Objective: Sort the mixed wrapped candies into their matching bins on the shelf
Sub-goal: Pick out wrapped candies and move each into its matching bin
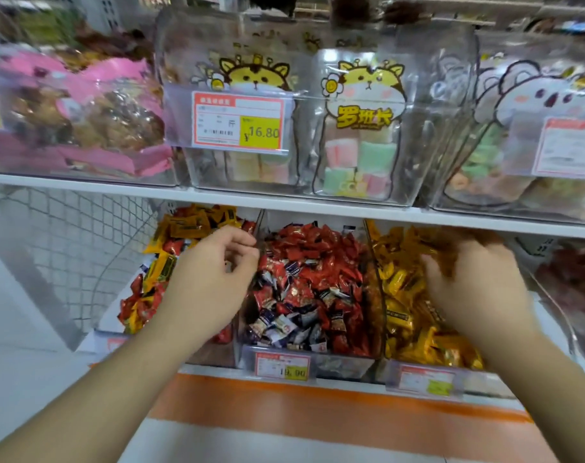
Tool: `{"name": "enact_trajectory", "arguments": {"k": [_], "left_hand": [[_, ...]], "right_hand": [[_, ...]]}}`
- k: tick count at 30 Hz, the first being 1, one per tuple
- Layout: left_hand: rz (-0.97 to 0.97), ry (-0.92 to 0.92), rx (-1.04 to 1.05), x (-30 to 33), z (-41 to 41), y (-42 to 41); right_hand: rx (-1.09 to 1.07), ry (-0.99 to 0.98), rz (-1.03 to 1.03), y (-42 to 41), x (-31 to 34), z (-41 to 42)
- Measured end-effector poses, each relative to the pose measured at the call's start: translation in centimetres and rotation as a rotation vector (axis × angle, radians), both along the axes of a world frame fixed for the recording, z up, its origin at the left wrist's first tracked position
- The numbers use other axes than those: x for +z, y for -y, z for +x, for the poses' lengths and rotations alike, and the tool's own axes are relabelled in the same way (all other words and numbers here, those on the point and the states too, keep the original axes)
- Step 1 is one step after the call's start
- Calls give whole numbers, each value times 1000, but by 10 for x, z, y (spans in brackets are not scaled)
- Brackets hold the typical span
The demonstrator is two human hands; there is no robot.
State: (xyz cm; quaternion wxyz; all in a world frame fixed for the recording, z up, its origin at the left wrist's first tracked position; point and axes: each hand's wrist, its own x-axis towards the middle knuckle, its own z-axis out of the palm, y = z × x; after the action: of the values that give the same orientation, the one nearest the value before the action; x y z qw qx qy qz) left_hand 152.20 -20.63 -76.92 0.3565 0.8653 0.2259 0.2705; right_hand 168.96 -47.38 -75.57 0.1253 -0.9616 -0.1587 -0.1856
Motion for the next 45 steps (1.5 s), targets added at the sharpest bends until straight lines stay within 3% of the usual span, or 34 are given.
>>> {"name": "enact_trajectory", "arguments": {"k": [3,11,19,27,34,39,42,45], "left_hand": [[90,-73,59,-13,2,-28],[379,-374,-6,-27,28,-53],[355,-537,-139,-35,39,-75],[295,-301,-24,-26,21,-67],[73,-113,99,-22,11,-65],[-192,17,125,-9,-6,-57],[-373,145,59,10,-15,-38],[-422,156,-59,21,-18,-6]], "right_hand": [[-22,-85,-30,-4,-1,-2],[201,-136,68,-24,-9,-21],[283,-143,62,-35,-15,-25],[330,-131,59,-39,-14,-31],[363,-111,61,-36,-14,-34],[419,-74,105,-38,-14,-37],[538,-100,127,-44,-10,-49],[650,-165,137,-53,-3,-68]]}}
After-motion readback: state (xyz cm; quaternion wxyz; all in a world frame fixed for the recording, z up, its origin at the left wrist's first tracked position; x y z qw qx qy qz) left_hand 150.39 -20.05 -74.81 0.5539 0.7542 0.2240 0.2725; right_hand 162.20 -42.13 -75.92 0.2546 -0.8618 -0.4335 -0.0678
